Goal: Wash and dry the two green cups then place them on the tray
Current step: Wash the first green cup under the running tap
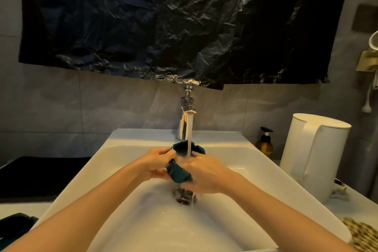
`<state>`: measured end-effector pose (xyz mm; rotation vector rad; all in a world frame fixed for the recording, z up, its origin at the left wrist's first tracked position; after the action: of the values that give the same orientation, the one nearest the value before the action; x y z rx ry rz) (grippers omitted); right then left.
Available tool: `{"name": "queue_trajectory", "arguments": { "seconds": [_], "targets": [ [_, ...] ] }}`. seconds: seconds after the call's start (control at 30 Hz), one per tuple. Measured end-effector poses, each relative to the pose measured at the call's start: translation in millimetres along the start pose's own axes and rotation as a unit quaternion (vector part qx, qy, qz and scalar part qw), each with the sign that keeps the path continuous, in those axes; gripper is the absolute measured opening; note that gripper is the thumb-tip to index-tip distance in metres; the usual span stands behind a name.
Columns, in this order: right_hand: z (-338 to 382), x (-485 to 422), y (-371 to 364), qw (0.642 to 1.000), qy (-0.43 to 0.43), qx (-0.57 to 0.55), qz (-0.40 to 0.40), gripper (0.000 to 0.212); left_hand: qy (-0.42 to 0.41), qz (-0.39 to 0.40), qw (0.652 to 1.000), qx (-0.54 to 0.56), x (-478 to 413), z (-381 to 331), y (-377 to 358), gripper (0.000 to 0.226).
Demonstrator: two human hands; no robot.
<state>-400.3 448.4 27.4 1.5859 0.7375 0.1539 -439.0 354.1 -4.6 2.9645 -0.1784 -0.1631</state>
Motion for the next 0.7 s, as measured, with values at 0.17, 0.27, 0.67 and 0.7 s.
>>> {"name": "queue_trajectory", "arguments": {
  "seconds": [0.17,0.27,0.67,0.7],
  "targets": [
    [-10.1,-1.8,-1.4,0.996,-0.011,0.09,-0.011,0.054,-0.005,-0.004,1.0,0.001,1.0,-4.1,0.7,0.023],
    [-2.5,0.9,-3.0,0.999,-0.022,0.023,0.022,0.05,-0.004,-0.004,1.0,-0.015,1.9,-4.0,2.3,0.022],
    [-11.9,-6.9,-5.6,0.999,-0.014,0.049,-0.021,0.062,-0.02,-0.019,0.999,-0.046,7.8,-16.6,4.8,0.029],
    [-11.2,-5.2,-4.7,0.996,-0.011,0.082,-0.034,0.06,-0.02,-0.027,0.998,-0.046,6.7,-17.0,6.7,0.031]
  ]
}}
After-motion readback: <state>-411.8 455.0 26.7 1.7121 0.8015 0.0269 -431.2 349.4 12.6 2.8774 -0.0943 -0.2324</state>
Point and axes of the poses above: each hand's wrist, its own x-axis away from the middle knuckle, its own y-axis out of the back of the hand, z = x × y, the point moved 9 cm from there along -x, towards the middle knuckle, and after that the axes turned 15 degrees about -y, right-handed, at the moved point
